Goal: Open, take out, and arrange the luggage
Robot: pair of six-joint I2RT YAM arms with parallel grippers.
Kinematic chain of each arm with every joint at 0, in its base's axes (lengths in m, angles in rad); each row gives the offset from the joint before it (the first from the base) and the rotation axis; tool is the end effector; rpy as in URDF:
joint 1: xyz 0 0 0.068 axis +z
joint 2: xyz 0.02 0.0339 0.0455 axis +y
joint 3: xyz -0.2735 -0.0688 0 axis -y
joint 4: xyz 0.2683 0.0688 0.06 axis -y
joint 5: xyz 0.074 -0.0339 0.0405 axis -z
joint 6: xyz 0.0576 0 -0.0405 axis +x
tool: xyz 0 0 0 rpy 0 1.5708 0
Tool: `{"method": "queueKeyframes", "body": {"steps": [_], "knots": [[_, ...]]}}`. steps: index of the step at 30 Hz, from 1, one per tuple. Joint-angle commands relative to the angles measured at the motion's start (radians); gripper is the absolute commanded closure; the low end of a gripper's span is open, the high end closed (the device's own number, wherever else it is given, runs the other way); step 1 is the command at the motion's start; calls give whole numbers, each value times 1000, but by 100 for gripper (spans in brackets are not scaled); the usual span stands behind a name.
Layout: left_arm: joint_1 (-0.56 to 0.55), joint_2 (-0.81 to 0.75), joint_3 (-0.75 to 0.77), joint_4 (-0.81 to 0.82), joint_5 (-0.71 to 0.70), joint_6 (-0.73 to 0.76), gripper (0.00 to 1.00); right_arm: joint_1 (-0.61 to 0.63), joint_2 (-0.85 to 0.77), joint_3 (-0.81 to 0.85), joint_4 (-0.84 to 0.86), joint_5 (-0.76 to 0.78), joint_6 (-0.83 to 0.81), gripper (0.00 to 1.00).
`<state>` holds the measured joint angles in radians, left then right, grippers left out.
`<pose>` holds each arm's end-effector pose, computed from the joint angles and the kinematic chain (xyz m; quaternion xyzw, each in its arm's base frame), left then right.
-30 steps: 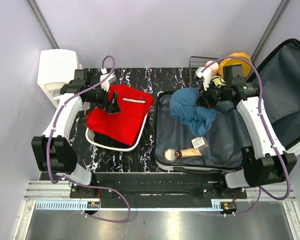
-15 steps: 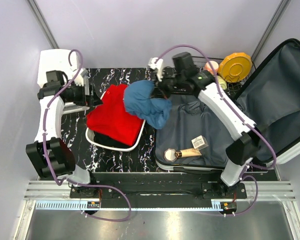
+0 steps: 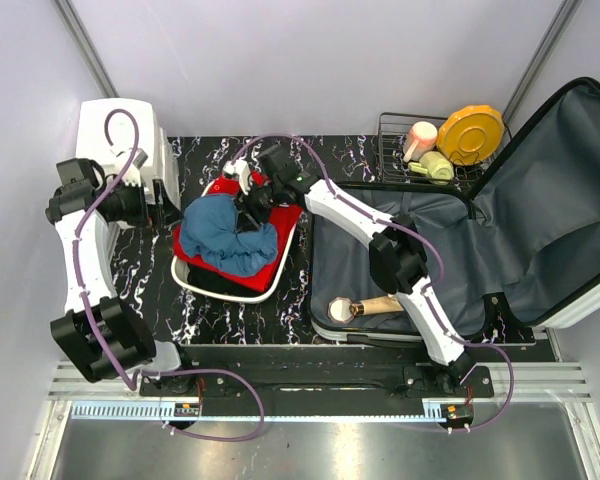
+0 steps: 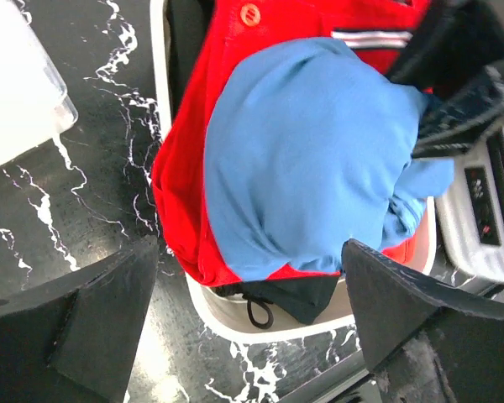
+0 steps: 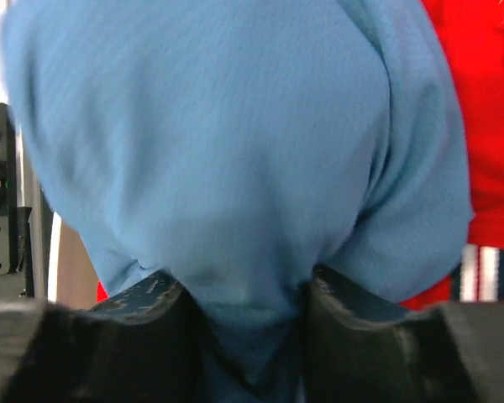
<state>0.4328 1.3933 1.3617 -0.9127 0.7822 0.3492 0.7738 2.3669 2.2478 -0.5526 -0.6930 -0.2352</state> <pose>0.2976 0.0928 0.3412 0.0806 0.8836 -0.2267 0.4016 0.3903 0.4328 0.2589 -0.5387 0.6702 0.4036 0.3126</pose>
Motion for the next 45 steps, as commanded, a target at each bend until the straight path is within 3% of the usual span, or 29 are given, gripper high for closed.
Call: {"method": "queueKeyframes", "body": {"steps": [1, 4, 9, 19, 23, 28, 29, 33, 37, 39, 41, 45], "knots": [[-34, -56, -26, -136, 29, 259, 6, -5, -46, -30, 2, 47, -27, 45], [-65, -65, -67, -186, -23, 350, 7, -5, -124, -85, 8, 75, -44, 23], [-140, -86, -110, -288, -101, 554, 9, -8, -242, -142, 6, 151, -66, 1], [-161, -215, -263, -348, -215, 746, 12, -57, -437, -200, 6, 190, -30, 0], [-267, -260, -286, -358, -265, 755, 14, -108, -491, -298, 8, 199, -13, 0], [-497, -257, -253, -243, -287, 518, 22, -186, -561, -382, -6, 208, -12, 0], [-543, -238, -202, -207, -294, 382, 23, -195, -574, -405, -13, 213, -16, 0], [-601, -145, 2, -56, -346, 91, 20, -260, -627, -441, -24, 228, -10, 0], [-652, 91, 287, 30, -417, -77, 13, -323, -661, -470, -26, 251, 4, 0], [-678, 180, 358, 81, -492, -183, 9, -355, -682, -490, -26, 265, 2, 0], [-704, 320, 471, 86, -547, -231, 4, -386, -698, -510, -24, 288, 4, 0], [-732, 521, 638, 147, -601, -294, 1, -454, -758, -556, -20, 309, 19, 0]]}}
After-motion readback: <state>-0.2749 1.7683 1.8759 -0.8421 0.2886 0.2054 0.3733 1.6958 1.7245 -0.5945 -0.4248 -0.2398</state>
